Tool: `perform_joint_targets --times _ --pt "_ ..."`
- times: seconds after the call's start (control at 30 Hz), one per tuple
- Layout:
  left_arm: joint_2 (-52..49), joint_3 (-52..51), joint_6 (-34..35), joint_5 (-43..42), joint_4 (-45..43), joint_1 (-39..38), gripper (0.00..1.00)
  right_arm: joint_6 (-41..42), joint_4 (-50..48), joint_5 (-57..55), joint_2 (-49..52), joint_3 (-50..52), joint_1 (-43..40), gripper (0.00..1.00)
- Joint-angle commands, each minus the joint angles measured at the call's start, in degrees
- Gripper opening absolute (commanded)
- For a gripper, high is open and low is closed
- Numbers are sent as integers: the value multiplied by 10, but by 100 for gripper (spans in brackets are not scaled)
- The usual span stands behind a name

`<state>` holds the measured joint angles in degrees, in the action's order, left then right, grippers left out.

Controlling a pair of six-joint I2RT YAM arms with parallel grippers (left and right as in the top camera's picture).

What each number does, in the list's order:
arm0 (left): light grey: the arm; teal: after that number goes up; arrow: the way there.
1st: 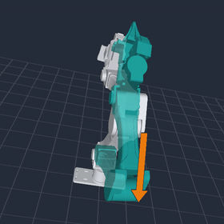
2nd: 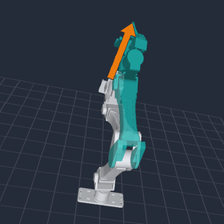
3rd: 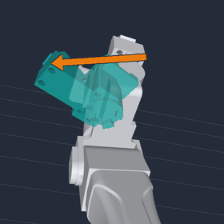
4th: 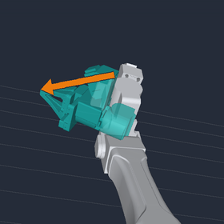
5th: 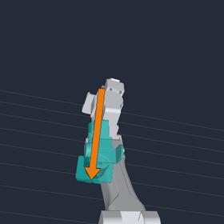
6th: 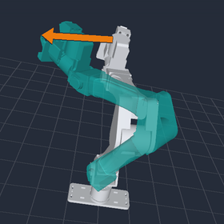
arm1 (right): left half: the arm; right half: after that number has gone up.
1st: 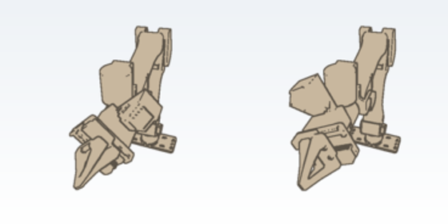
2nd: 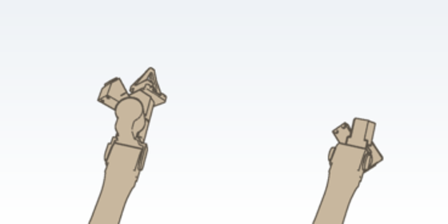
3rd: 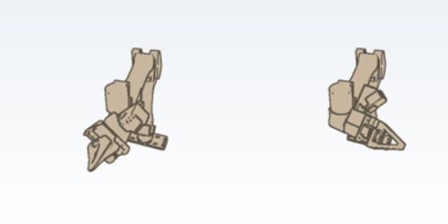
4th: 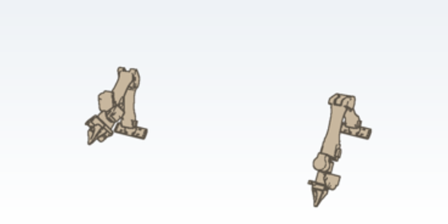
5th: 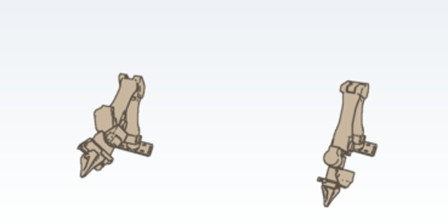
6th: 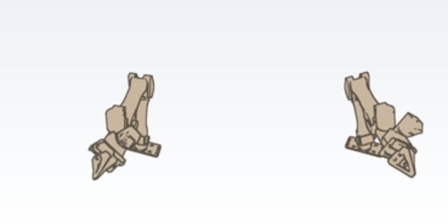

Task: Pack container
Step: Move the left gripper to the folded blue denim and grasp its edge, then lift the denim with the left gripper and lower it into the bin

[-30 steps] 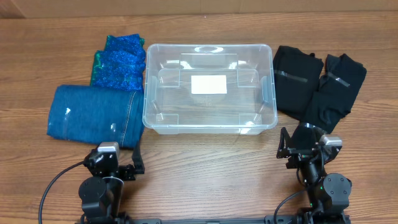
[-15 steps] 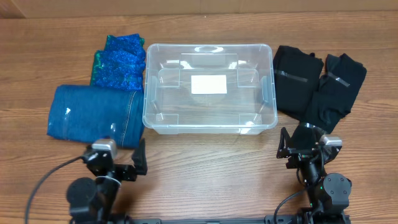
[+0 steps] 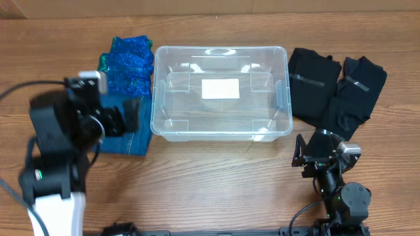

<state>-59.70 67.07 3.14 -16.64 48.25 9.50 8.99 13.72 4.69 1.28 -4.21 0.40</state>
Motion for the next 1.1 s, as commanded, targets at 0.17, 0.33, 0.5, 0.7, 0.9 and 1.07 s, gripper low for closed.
perform_joint_targets --times 0.17,0.33,0.5,0.7,0.9,1.07 --pt "-210 54 31 -63 38 249 100 3 -2 1 -3 1 -2 100" --pt "-307 54 0 -103 20 332 100 2 -2 1 -3 1 -2 100" --pt "-400 54 -19 -109 -26 374 100 2 -2 1 -3 1 -2 100" --pt "-446 54 -51 -96 -57 388 100 3 -2 1 -3 1 -2 100" --pt "-497 54 -68 -119 -90 381 100 2 -2 1 -3 1 -2 100" --pt "-560 54 -74 -138 -95 362 100 3 -2 1 -3 1 -2 100"
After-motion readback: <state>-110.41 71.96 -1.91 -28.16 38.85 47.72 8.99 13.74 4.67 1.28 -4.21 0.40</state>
